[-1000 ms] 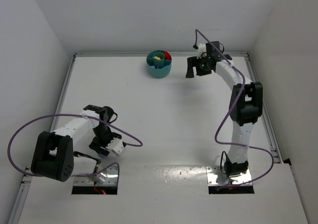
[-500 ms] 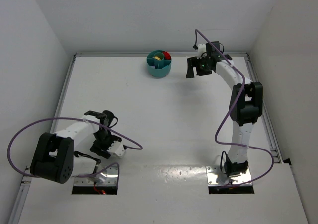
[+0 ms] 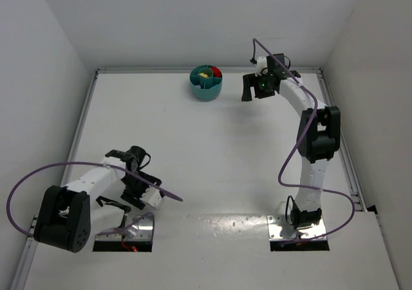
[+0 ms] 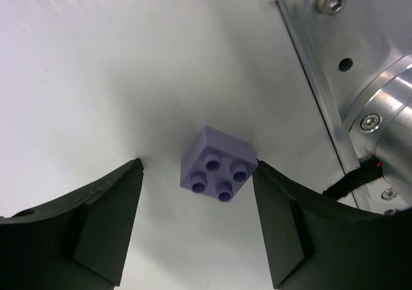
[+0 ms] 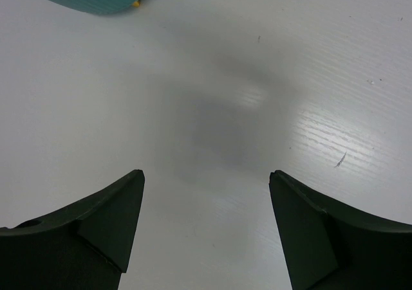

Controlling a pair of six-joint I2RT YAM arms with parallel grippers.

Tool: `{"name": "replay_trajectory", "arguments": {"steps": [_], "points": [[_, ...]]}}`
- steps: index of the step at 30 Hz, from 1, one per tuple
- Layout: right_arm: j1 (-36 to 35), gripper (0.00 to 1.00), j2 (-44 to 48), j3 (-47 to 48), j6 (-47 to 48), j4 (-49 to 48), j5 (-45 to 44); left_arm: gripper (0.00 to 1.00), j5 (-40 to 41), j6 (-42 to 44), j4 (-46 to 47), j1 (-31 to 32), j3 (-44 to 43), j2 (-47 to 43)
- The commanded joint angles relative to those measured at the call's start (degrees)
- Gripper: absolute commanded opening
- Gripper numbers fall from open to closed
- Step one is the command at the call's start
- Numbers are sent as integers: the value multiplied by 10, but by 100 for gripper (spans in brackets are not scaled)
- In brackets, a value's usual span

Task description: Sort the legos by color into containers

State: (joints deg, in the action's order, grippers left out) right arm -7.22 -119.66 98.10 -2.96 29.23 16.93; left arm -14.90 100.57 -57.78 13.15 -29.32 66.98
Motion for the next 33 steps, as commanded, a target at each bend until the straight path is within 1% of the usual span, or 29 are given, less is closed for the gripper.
{"name": "replay_trajectory", "arguments": {"steps": [1,5,8,9,12,13,15,16,17,19,21,23,24,25,26,27,28,29,30,31,32,33], "points": [[3,79,30,2,7,-7,-1,74,-60,67,-17,-3,14,-17],[3,79,36,-5,7,-7,-1,73,-65,73,-11,-3,19,-23],[3,79,42,-10,7,-7,-1,66,-60,67,-5,-3,19,-18],[3,79,47,-16,7,-7,-1,61,-55,67,-5,-3,19,-12],[3,79,47,-16,12,-12,-7,52,-42,67,1,-3,19,-6],[3,79,52,-16,12,-12,-7,47,-34,62,1,-3,19,0],[3,79,52,-21,12,-12,-7,44,-25,62,7,-3,19,0],[3,79,52,-21,12,-12,-7,40,-25,62,13,-8,19,6],[3,79,52,-21,12,-12,-7,39,-25,62,14,-8,19,6],[3,79,57,-21,12,-12,-7,39,-38,50,42,-8,3,14],[3,79,57,-21,12,-12,-7,37,-76,24,71,-3,-39,40],[3,79,57,-21,12,-17,-7,35,-110,-75,135,17,-84,76],[3,79,57,-21,12,-17,-7,35,-120,-122,160,22,-144,100],[3,79,57,-21,12,-17,-7,33,-128,-216,198,28,-183,161],[3,79,57,-21,12,-17,-7,32,-134,-266,211,33,-227,197],[-2,79,57,-21,7,-17,-7,32,-149,-317,221,33,-326,234],[-2,79,57,-16,7,-17,-7,30,-157,-370,237,33,-380,308],[-2,79,57,-16,7,-17,-7,27,-162,-473,245,33,-433,341],[-2,79,51,-9,7,-17,-7,27,-178,-516,254,33,-530,371],[-2,79,51,-9,7,-17,-7,25,-185,-554,284,33,-570,395],[-2,79,45,-3,7,-17,-7,25,-185,-628,309,33,-602,430],[-8,79,45,4,1,-17,-7,25,-191,-663,338,39,-649,443]]}}
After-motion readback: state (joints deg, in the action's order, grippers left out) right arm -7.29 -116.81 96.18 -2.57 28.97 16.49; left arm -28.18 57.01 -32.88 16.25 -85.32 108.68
